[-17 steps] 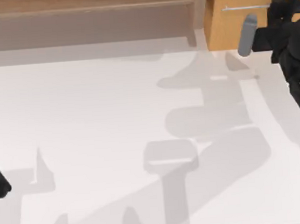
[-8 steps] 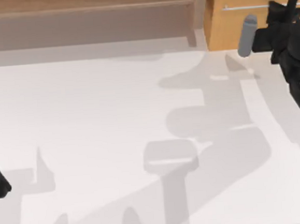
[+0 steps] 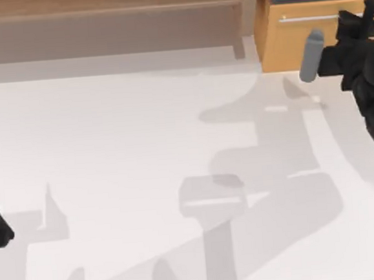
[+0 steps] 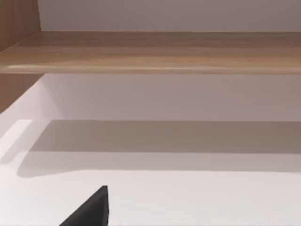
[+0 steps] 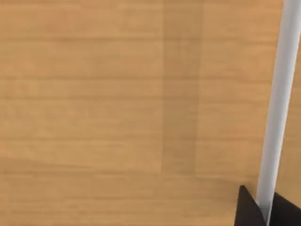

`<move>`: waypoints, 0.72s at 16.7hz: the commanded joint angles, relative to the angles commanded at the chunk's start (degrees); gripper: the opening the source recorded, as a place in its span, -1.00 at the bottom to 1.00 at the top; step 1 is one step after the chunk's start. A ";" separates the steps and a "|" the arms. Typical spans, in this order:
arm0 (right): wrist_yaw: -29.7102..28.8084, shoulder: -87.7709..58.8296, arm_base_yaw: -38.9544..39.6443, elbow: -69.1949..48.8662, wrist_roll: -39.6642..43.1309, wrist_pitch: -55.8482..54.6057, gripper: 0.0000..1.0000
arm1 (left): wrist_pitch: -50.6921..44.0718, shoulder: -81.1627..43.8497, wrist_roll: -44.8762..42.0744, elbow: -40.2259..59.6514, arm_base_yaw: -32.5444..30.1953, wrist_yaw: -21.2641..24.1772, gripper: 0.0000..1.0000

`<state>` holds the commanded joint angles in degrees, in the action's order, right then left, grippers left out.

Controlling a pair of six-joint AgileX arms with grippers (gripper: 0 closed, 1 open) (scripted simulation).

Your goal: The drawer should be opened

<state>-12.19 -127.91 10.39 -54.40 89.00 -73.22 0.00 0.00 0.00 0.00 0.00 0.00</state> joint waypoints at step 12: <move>-1.58 5.11 1.68 12.12 0.02 -7.07 -1.00 | 0.00 0.00 0.00 0.00 0.00 0.00 1.00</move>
<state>-13.78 -122.80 12.07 -42.28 89.02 -80.29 0.00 0.00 0.00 0.00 0.00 0.00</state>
